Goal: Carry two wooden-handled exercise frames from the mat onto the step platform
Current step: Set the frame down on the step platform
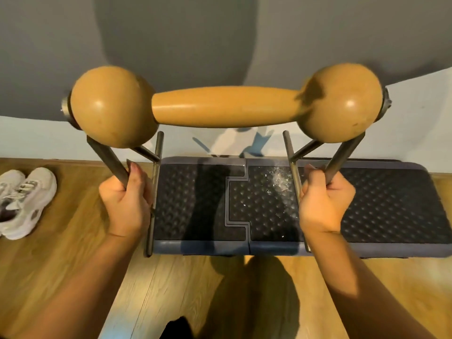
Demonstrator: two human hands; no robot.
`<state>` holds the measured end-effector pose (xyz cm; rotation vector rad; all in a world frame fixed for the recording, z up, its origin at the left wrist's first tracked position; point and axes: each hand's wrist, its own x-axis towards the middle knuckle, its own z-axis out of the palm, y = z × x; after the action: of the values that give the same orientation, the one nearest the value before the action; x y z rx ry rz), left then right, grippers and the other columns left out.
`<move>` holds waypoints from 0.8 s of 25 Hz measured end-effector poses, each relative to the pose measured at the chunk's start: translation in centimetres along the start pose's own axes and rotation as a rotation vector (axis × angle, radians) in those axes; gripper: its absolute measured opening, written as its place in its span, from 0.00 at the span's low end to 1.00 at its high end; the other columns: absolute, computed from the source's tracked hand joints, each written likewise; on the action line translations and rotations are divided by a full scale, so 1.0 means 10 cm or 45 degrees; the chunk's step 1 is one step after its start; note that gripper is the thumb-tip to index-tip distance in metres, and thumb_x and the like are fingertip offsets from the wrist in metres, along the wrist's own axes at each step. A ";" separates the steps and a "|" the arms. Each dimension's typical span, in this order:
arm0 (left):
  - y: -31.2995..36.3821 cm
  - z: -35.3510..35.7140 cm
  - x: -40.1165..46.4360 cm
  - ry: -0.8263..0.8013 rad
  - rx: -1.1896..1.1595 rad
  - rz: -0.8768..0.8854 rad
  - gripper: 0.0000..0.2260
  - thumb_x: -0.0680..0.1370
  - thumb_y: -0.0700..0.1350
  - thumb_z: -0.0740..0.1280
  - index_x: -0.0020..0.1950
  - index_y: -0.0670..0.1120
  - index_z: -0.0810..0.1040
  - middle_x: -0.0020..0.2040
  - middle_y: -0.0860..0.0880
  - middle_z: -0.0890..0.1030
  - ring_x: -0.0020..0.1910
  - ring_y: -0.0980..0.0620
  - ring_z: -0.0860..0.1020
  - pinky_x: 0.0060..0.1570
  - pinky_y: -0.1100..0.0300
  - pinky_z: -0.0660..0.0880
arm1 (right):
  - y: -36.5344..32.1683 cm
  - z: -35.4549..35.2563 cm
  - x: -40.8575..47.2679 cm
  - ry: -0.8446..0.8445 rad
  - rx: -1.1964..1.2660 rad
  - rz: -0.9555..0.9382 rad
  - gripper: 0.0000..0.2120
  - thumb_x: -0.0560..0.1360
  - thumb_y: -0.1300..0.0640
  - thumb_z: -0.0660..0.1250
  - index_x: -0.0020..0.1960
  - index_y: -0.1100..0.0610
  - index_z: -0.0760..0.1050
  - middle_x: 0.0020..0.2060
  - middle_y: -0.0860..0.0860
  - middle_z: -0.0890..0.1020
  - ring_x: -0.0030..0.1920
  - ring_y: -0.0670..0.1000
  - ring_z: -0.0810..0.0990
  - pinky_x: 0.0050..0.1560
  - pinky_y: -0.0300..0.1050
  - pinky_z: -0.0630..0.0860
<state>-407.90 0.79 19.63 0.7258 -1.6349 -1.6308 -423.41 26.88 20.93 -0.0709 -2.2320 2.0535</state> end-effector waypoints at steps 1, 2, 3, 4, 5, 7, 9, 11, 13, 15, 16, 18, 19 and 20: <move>-0.17 0.01 0.02 0.003 -0.003 -0.008 0.21 0.81 0.62 0.66 0.30 0.56 0.74 0.26 0.59 0.68 0.23 0.57 0.65 0.29 0.60 0.61 | 0.17 0.03 0.01 0.007 0.000 0.004 0.22 0.73 0.51 0.67 0.32 0.68 0.66 0.28 0.68 0.68 0.31 0.57 0.69 0.34 0.49 0.70; -0.31 0.01 0.03 0.007 -0.016 -0.013 0.21 0.81 0.62 0.66 0.30 0.56 0.74 0.26 0.59 0.68 0.23 0.56 0.65 0.28 0.60 0.61 | 0.32 0.06 0.02 0.012 0.002 0.020 0.22 0.73 0.52 0.68 0.32 0.68 0.65 0.28 0.69 0.67 0.31 0.57 0.68 0.32 0.51 0.68; -0.43 0.02 0.04 0.014 -0.031 -0.007 0.21 0.81 0.62 0.66 0.30 0.56 0.73 0.25 0.58 0.68 0.23 0.55 0.65 0.28 0.59 0.61 | 0.44 0.08 0.03 0.020 0.005 0.031 0.23 0.73 0.52 0.68 0.32 0.67 0.64 0.28 0.69 0.66 0.31 0.57 0.67 0.31 0.53 0.67; -0.55 0.01 0.04 0.019 -0.035 -0.002 0.22 0.81 0.62 0.66 0.29 0.56 0.73 0.25 0.57 0.68 0.23 0.55 0.64 0.28 0.58 0.61 | 0.57 0.10 0.02 0.031 0.003 0.026 0.23 0.73 0.52 0.68 0.32 0.67 0.64 0.28 0.68 0.66 0.30 0.57 0.67 0.30 0.52 0.66; -0.65 0.02 0.04 0.012 -0.029 -0.006 0.22 0.81 0.63 0.66 0.29 0.56 0.73 0.25 0.57 0.68 0.23 0.54 0.65 0.28 0.58 0.61 | 0.68 0.10 0.02 0.042 -0.009 0.010 0.23 0.74 0.52 0.68 0.32 0.66 0.64 0.27 0.66 0.66 0.29 0.56 0.68 0.30 0.50 0.67; -0.82 0.04 0.02 -0.018 -0.014 -0.017 0.22 0.80 0.64 0.67 0.30 0.55 0.73 0.25 0.57 0.68 0.24 0.55 0.65 0.29 0.59 0.61 | 0.86 0.12 0.04 0.051 -0.018 0.009 0.22 0.74 0.51 0.68 0.31 0.66 0.65 0.25 0.61 0.67 0.29 0.55 0.69 0.31 0.48 0.68; -0.96 0.05 0.02 -0.006 -0.017 -0.032 0.23 0.79 0.65 0.67 0.29 0.54 0.72 0.25 0.57 0.68 0.23 0.55 0.65 0.28 0.59 0.61 | 1.00 0.15 0.04 0.049 0.003 0.027 0.23 0.73 0.51 0.69 0.31 0.65 0.64 0.25 0.58 0.67 0.29 0.54 0.68 0.32 0.48 0.69; -1.05 0.06 0.04 -0.004 -0.031 -0.028 0.23 0.79 0.65 0.67 0.29 0.54 0.72 0.25 0.57 0.68 0.23 0.55 0.65 0.27 0.59 0.61 | 1.13 0.17 0.03 0.064 0.010 0.036 0.24 0.73 0.51 0.69 0.31 0.67 0.63 0.25 0.57 0.66 0.29 0.54 0.67 0.33 0.47 0.69; -1.15 0.04 0.07 -0.038 -0.037 -0.007 0.22 0.79 0.64 0.67 0.29 0.54 0.73 0.25 0.58 0.68 0.23 0.56 0.65 0.26 0.60 0.62 | 1.22 0.19 0.03 0.088 0.027 0.023 0.24 0.74 0.51 0.68 0.32 0.67 0.62 0.25 0.60 0.64 0.29 0.54 0.66 0.32 0.47 0.68; -1.22 0.03 0.09 -0.065 -0.034 -0.010 0.21 0.80 0.63 0.67 0.30 0.55 0.73 0.26 0.58 0.69 0.23 0.58 0.65 0.26 0.62 0.63 | 1.29 0.21 0.01 0.102 0.034 0.001 0.24 0.73 0.51 0.67 0.32 0.68 0.62 0.26 0.66 0.64 0.29 0.54 0.65 0.35 0.41 0.72; -1.24 0.03 0.10 -0.073 -0.025 -0.005 0.21 0.80 0.63 0.67 0.30 0.55 0.74 0.26 0.58 0.69 0.23 0.58 0.65 0.26 0.63 0.63 | 1.31 0.22 0.01 0.111 0.038 -0.001 0.24 0.73 0.51 0.67 0.32 0.68 0.62 0.26 0.66 0.64 0.29 0.54 0.66 0.37 0.38 0.73; -1.30 0.04 0.09 -0.079 0.002 0.004 0.21 0.81 0.63 0.66 0.30 0.56 0.74 0.25 0.58 0.69 0.23 0.58 0.65 0.26 0.62 0.63 | 1.36 0.20 0.01 0.123 0.050 0.020 0.24 0.74 0.52 0.67 0.32 0.69 0.63 0.26 0.64 0.65 0.30 0.55 0.66 0.36 0.39 0.73; -1.33 0.04 0.08 -0.075 0.020 0.004 0.21 0.81 0.63 0.66 0.30 0.57 0.74 0.25 0.58 0.68 0.22 0.58 0.65 0.27 0.62 0.63 | 1.39 0.19 0.01 0.124 0.042 0.022 0.24 0.74 0.52 0.68 0.32 0.68 0.63 0.26 0.61 0.65 0.30 0.55 0.66 0.35 0.41 0.72; -1.35 0.04 0.06 -0.075 0.032 0.000 0.21 0.81 0.63 0.65 0.30 0.57 0.74 0.25 0.58 0.68 0.22 0.57 0.65 0.28 0.61 0.62 | 1.41 0.18 0.00 0.134 0.017 0.018 0.24 0.74 0.53 0.68 0.32 0.68 0.62 0.26 0.60 0.65 0.30 0.54 0.66 0.34 0.43 0.71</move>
<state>-409.82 -0.07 6.23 0.6964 -1.7000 -1.6484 -424.14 26.28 6.71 -0.1896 -2.1618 2.0215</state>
